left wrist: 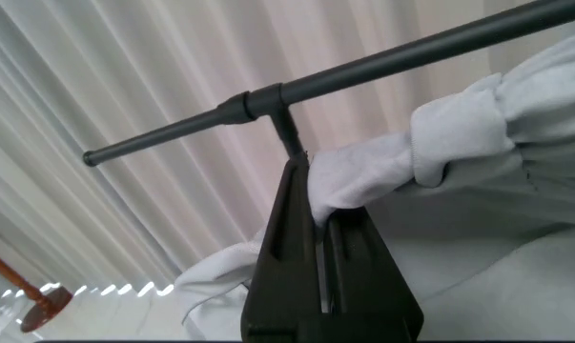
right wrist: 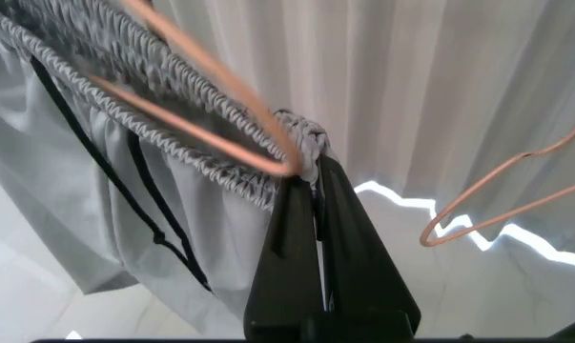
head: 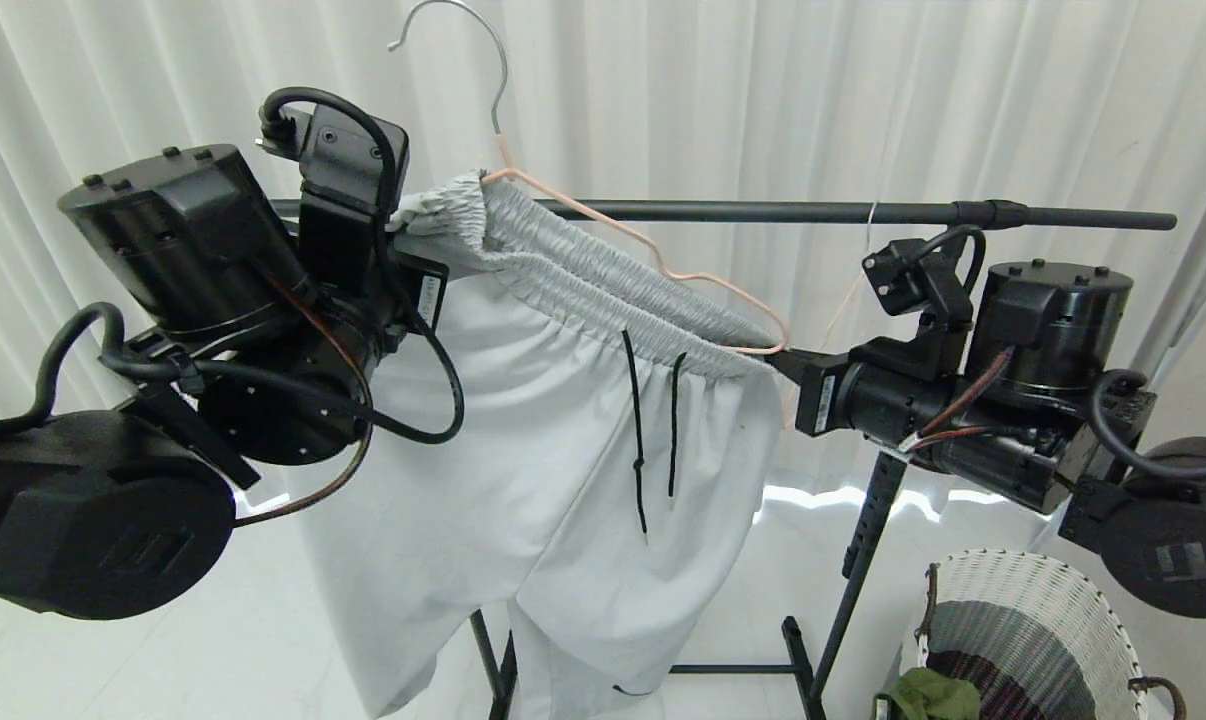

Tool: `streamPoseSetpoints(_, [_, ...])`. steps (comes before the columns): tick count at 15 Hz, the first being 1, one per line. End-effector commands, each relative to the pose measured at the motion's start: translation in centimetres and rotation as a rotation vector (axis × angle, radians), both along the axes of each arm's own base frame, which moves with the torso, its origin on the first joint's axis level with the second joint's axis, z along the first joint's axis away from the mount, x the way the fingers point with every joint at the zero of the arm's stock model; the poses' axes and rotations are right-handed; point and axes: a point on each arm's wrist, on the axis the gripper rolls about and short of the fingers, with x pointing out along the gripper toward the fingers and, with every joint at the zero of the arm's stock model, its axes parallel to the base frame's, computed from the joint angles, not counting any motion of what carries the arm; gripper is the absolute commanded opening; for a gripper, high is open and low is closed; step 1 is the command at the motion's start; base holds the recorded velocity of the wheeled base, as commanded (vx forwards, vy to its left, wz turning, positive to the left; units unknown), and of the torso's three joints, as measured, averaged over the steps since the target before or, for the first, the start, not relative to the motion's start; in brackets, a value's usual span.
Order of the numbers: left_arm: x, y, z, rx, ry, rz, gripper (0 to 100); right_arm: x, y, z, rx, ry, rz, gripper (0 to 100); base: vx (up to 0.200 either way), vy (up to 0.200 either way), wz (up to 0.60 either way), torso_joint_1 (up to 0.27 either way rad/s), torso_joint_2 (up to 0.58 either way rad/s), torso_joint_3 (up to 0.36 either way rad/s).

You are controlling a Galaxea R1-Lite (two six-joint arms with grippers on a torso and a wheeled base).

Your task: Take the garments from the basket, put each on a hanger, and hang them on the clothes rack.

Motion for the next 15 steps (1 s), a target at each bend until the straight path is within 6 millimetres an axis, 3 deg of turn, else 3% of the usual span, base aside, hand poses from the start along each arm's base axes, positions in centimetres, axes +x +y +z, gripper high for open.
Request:
streamPoseSetpoints(1, [0.2, 0.5, -0.3, 0.004, 0.005, 0.018, 0, -0.1, -0.5, 0.5, 0.009, -0.013, -0.01, 0, 0.0, 0.0, 0.0, 0.0, 0.0, 0.0])
streamPoseSetpoints(8, [0.7, 0.8, -1.5, 0.039, 0.046, 0.036, 0, -0.4, -1.3, 1.7, 0.03, -0.045, -0.015, 0, 0.0, 0.0, 0.0, 0.0, 0.0, 0.0])
streamPoseSetpoints(15, [1.2, 0.5, -2.6, 0.071, 0.083, 0.037, 0, -1.6, -2.2, 4.3, 0.075, -0.113, 0.096, 0, 0.0, 0.0, 0.0, 0.0, 0.0, 0.0])
